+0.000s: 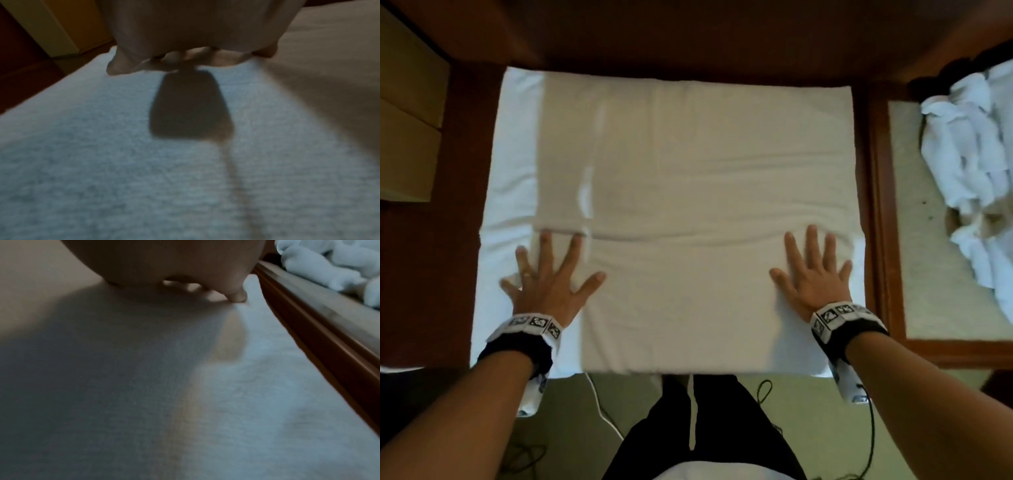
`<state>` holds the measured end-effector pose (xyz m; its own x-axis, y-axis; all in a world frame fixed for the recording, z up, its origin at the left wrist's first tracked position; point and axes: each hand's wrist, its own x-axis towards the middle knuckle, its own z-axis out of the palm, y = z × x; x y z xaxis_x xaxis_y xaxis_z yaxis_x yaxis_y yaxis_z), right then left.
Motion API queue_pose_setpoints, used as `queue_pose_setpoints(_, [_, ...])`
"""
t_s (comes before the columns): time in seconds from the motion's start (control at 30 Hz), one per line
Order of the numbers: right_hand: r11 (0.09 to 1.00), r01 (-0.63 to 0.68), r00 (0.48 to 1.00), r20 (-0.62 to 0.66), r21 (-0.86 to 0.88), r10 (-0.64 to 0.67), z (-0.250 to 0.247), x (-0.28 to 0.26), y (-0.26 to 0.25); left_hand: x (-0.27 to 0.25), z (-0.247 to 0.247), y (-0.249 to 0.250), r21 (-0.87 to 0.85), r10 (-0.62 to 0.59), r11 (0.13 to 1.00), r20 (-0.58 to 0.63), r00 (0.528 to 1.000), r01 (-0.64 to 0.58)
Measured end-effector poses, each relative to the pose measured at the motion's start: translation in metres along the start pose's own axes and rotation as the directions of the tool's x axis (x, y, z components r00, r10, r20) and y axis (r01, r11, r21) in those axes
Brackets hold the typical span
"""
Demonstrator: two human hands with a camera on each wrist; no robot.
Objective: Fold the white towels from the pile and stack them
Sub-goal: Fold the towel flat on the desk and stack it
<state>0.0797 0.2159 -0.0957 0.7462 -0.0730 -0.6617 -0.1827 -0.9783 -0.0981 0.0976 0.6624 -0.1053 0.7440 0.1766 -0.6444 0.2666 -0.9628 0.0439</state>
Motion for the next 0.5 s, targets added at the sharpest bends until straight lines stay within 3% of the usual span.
queue_pose_setpoints(0.17, [1.000, 0.015, 0.995, -0.098, 0.018, -0.013, -0.044, 0.069, -0.011, 0.066, -0.044, 0.022, 0.027, 0.031, 0.999, -0.049, 0.998, -0.030])
queue_pose_setpoints(0.27, [0.999, 0.007, 0.994, -0.110, 0.037, -0.003, -0.059, 0.087, -0.019, 0.078, -0.058, 0.028, 0.020, 0.049, 0.999, -0.039, 0.998, -0.048])
queue_pose_setpoints(0.4, [1.000, -0.018, 0.993, -0.114, 0.014, 0.019, -0.034, 0.049, -0.025, 0.031, -0.027, 0.019, 0.033, 0.066, 0.997, -0.033, 0.997, -0.065])
queue_pose_setpoints(0.5, [0.999, 0.028, 0.999, -0.018, -0.026, -0.029, 0.014, -0.014, -0.026, -0.019, 0.016, 0.002, -0.032, 0.026, 0.999, 0.009, 1.000, -0.026])
